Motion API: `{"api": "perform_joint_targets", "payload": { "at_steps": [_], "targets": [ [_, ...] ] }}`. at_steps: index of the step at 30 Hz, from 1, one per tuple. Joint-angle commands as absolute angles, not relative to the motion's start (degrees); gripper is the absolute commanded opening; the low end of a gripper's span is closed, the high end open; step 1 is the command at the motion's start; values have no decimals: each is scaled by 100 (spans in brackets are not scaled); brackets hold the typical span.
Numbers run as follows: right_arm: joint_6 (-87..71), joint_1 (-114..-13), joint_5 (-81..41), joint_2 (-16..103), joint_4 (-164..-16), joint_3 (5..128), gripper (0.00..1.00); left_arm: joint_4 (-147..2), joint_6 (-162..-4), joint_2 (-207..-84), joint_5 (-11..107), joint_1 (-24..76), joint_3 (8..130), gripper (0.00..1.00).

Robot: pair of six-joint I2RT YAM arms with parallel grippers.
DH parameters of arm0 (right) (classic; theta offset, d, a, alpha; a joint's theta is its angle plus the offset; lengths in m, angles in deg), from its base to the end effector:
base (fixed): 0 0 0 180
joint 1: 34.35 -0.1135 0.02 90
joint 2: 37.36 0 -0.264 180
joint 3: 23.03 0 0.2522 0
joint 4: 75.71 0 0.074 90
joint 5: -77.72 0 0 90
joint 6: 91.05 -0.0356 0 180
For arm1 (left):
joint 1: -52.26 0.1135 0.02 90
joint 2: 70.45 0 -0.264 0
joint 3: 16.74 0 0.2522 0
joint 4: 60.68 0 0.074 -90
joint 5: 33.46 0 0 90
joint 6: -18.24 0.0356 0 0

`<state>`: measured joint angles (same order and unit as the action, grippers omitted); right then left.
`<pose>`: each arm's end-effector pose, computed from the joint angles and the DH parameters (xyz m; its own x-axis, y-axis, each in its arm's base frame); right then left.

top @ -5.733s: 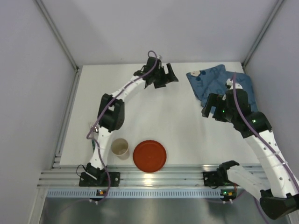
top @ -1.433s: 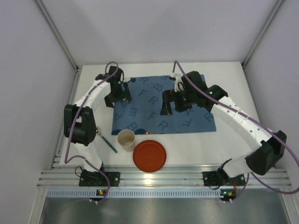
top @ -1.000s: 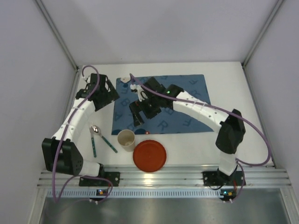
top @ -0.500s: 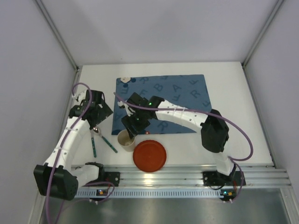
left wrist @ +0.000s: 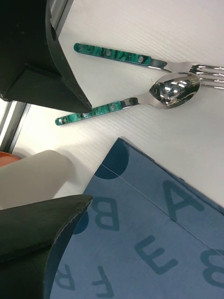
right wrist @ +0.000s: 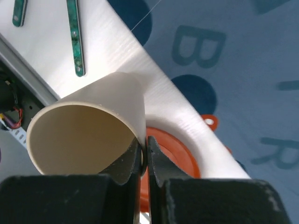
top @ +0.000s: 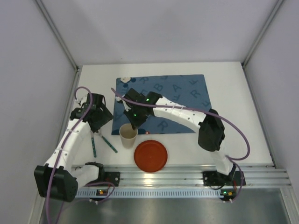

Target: Set the dinner table for one person

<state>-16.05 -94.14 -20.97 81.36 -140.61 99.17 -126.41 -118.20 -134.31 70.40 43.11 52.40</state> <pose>0.2222 0.3923 0.2644 -0.6573 -0.6205 -0.4277 -0.7459 0.6165 0.2520 0.2071 -0.0247 0.2793 -0.6192 -0.6129 -0.4909 -0.5964 0.7737 -0.2138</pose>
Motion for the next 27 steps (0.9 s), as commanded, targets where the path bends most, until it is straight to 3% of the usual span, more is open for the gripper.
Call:
{"api": "perform_joint_targets", "payload": {
  "at_steps": [1, 8, 16, 21, 27],
  "targets": [
    [-1380, -9315, -1362, 7945, -14475, 11250, 0, -12805, -11747, -13250, 6849, 4303, 5275, 75],
    [-1749, -7436, 1, 7620, -15179, 11598, 0, -12990, -12001, -13258, 6647, 4303, 4731, 76],
    [-2188, -5415, 276, 7803, -15030, 11422, 0, -12393, -12239, -13558, 5997, 4303, 3826, 74],
    [-2240, -4877, 108, 8357, -14898, 12254, 0, -12078, -12160, -13725, 6005, 4303, 3596, 71],
    [-2434, -4639, -7, 8726, -14459, 12213, 0, -11646, -11993, -14199, 6120, 4303, 3297, 67]
  ]
}}
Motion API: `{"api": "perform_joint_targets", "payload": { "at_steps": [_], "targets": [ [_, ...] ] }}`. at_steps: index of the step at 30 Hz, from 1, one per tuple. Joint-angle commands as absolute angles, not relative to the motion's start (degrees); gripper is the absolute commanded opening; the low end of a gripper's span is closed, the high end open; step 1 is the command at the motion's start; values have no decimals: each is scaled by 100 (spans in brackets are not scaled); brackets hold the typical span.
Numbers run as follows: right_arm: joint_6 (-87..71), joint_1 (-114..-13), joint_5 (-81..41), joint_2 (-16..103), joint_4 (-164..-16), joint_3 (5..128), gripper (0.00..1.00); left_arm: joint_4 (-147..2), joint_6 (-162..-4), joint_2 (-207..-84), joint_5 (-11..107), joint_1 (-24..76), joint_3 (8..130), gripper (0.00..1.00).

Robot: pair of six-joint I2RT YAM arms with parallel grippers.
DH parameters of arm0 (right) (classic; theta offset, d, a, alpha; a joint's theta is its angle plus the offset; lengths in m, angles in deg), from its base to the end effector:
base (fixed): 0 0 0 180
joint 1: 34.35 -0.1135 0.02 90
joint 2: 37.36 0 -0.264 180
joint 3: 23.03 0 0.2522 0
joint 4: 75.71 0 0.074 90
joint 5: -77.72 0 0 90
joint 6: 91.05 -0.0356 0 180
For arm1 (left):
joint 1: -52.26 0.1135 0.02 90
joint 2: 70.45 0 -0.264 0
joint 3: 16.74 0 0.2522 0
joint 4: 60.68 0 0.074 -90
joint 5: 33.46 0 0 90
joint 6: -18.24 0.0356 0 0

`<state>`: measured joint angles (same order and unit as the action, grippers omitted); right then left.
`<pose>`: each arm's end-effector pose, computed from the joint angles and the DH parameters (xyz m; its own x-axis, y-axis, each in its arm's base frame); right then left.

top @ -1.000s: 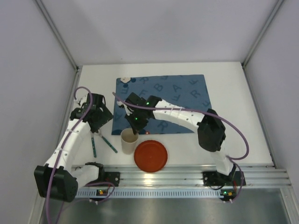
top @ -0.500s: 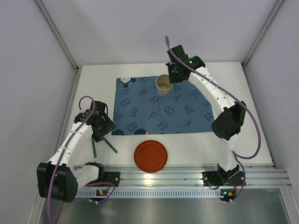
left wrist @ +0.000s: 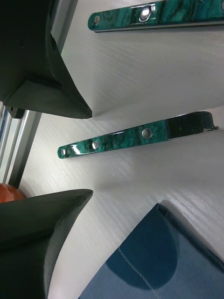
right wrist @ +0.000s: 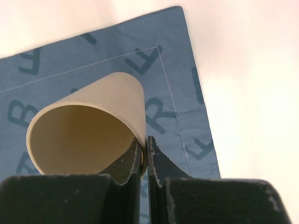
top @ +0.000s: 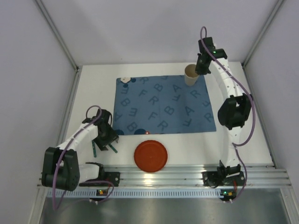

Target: Set the dinner table for one person

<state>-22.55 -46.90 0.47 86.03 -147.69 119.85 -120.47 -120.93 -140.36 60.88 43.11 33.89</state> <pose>0.4597 0.0943 0.3318 -0.7500 0.1993 -0.6307 0.2086 0.9761 0.0603 0.1862 -0.0273 0.1707 -0.7430 -0.6445 -0.1802 -0.6391 0.7633 -0.0949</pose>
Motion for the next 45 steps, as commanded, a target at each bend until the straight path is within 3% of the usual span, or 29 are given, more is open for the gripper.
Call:
{"api": "perform_joint_targets", "payload": {
  "at_steps": [1, 8, 11, 12, 15, 18, 22, 24, 30, 34, 39, 45],
  "targets": [
    [-2512, -4595, 46, 8849, -14415, 12221, 0, -11524, -11984, -14287, 6102, 4303, 3271, 67],
    [-2961, -4384, 55, 9412, -14397, 12344, 4, -11312, -11888, -14683, 6234, 4303, 3323, 62],
    [-2918, -4358, -59, 9518, -14353, 12380, 26, -11242, -11791, -14841, 6277, 4303, 3367, 61],
    [-2883, -4357, -112, 9527, -14344, 12380, 46, -11207, -11773, -14867, 6286, 4303, 3385, 59],
    [-2865, -4366, -244, 9553, -14353, 12371, 65, -11154, -11694, -14911, 6330, 4303, 3403, 51],
    [-2830, -4375, -314, 9448, -14414, 12345, 69, -11127, -11624, -14990, 6339, 4303, 3455, 33],
    [-2733, -4436, -419, 8975, -14432, 12231, 70, -11119, -11527, -15183, 6357, 4303, 3561, 15],
    [-2724, -4471, -437, 8754, -14441, 12160, 70, -11118, -11492, -15219, 6322, 4303, 3604, 1],
    [-2672, -4761, -455, 7823, -14467, 11950, 72, -11381, -11281, -15158, 6286, 4303, 3928, 0],
    [-2217, -5392, -1154, 6946, -14127, 11450, 77, -11917, -11334, -14527, 6138, 4285, 4535, 0],
    [-1880, -6368, -2000, 5829, -13169, 9535, 85, -12496, -11290, -14611, 6172, 3742, 6043, 0],
    [-2477, -6660, -3529, 5265, -12001, 7515, 81, -12595, -11509, -15621, 6041, 2890, 7732, 0]
  ]
}}
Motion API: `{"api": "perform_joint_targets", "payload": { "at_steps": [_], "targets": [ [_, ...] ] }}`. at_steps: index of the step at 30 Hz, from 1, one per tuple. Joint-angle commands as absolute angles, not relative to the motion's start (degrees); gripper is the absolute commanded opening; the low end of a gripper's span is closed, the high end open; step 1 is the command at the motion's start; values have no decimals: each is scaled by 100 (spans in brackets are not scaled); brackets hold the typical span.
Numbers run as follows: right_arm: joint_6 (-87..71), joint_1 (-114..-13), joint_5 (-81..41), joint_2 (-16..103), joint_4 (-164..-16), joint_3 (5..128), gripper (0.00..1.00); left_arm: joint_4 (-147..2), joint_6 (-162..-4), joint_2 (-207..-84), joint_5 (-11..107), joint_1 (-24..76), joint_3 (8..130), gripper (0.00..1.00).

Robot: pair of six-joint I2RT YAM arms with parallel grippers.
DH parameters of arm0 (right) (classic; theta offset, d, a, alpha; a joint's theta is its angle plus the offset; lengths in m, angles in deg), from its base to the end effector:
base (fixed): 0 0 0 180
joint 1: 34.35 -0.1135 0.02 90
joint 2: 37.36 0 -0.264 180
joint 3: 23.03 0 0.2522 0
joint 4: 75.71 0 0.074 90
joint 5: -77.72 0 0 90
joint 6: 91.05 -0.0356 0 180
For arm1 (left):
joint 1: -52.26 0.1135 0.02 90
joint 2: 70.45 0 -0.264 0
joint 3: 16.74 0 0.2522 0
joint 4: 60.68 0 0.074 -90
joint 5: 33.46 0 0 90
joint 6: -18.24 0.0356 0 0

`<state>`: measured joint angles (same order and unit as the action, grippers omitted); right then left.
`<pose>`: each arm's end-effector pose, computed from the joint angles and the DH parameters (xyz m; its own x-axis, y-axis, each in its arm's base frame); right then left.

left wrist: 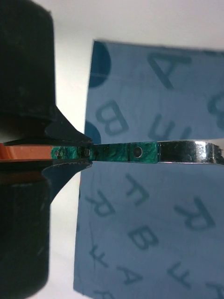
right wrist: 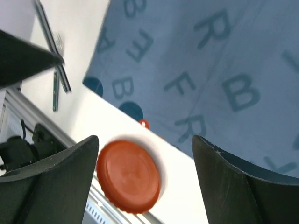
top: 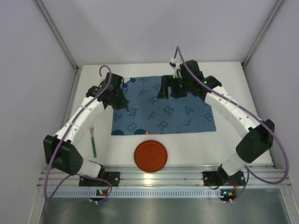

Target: Set the dinner table for one person

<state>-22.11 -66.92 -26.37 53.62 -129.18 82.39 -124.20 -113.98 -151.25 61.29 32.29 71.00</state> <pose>0.2929 0.1974 0.3720 -0.7401 -0.0592 -0.6698 -0.4453 0.7896 0.4222 0.2721 -0.0957 0.3132 -0.7809 -0.4288 -0.4543 -0.3068 0.8967 -0.3189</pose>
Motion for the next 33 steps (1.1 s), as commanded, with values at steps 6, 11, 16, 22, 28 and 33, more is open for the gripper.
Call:
{"api": "perform_joint_targets", "payload": {
  "at_steps": [6, 11, 16, 22, 28, 33],
  "targets": [
    [-2610, -7003, -3768, 5132, -11638, 7054, 78, -12410, -11641, -16588, 5716, 2256, 9007, 0],
    [-2821, -7082, -3891, 4948, -11233, 6825, 78, -12358, -11632, -17047, 5311, 1886, 9730, 0],
    [-2926, -7100, -3900, 4842, -10960, 6597, 77, -12165, -11799, -17188, 4986, 1605, 9880, 0],
    [-2909, -7108, -3716, 4711, -10846, 6342, 72, -11910, -12063, -17039, 4406, 1570, 9924, 0],
    [-2874, -7126, -3540, 4631, -10855, 6236, 54, -11760, -12160, -16863, 4133, 1578, 9924, 0],
    [-2865, -7108, -3478, 4666, -10872, 6183, 9, -11585, -12221, -16714, 3984, 1578, 9793, 0]
  ]
}}
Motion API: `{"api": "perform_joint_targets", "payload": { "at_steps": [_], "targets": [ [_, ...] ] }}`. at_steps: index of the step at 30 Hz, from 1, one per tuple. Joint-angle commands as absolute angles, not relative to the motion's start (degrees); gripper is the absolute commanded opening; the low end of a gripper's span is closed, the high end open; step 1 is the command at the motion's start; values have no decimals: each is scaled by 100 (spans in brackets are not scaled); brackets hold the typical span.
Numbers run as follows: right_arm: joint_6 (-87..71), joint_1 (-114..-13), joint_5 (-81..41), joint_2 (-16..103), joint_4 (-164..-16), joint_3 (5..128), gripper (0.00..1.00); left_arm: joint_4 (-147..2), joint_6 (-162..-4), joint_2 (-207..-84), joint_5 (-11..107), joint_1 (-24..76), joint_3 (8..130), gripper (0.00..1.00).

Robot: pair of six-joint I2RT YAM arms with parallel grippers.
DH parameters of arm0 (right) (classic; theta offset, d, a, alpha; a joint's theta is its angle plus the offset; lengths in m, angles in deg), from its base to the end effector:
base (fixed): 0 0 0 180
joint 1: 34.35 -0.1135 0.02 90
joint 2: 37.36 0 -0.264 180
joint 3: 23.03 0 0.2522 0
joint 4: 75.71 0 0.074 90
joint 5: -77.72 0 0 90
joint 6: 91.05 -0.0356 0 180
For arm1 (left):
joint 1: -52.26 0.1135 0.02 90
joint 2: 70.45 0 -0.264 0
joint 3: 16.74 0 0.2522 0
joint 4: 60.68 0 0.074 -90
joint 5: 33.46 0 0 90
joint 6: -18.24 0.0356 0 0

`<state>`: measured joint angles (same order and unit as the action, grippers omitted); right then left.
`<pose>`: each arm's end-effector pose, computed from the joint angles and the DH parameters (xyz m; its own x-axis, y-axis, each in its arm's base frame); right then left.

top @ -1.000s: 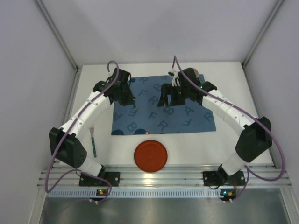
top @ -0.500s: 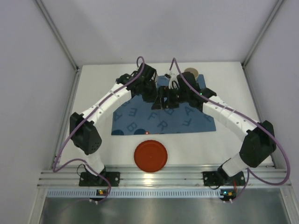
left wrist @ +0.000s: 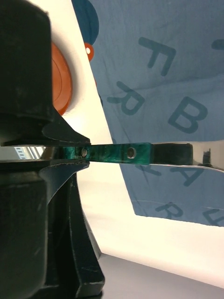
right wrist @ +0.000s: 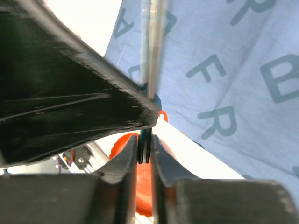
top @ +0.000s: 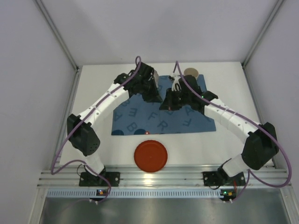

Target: Set the dinner table for one person

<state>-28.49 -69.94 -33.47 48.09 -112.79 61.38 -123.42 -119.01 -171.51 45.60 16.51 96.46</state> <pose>0.2654 0.2057 0.3059 -0.8021 -0.0457 -0.5954 -0.4555 0.6916 0.5606 0.3096 -0.2312 0.3414 -0.9187 -0.2270 -0.3232 -0.0048 0.8246 -0.5656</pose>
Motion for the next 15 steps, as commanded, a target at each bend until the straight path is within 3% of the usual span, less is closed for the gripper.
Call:
{"api": "perform_joint_targets", "payload": {
  "at_steps": [1, 3, 7, 8, 10, 11, 15],
  "targets": [
    [-2856, -7108, -3470, 4675, -10881, 6183, 6, -11523, -12291, -16678, 3897, 1578, 9757, 0],
    [-2865, -7108, -3452, 4649, -10855, 6140, 0, -11462, -12318, -16600, 3843, 1570, 9722, 0],
    [-2856, -7108, -3286, 4570, -10881, 6087, 0, -11417, -12205, -16485, 3843, 1570, 9573, 0],
    [-2856, -7108, -3250, 4544, -10881, 6052, 0, -11452, -12178, -16476, 3895, 1578, 9529, 9],
    [-2830, -7108, -3153, 4456, -10969, 5973, 0, -11680, -12055, -16485, 4027, 1587, 9511, 75],
    [-2838, -7100, -3110, 4412, -10978, 5833, 0, -11811, -12011, -16493, 4236, 1605, 9520, 88],
    [-2917, -6934, -2864, 4096, -11039, 5183, 0, -12497, -11739, -16468, 4860, 1736, 9616, 95]
  ]
}}
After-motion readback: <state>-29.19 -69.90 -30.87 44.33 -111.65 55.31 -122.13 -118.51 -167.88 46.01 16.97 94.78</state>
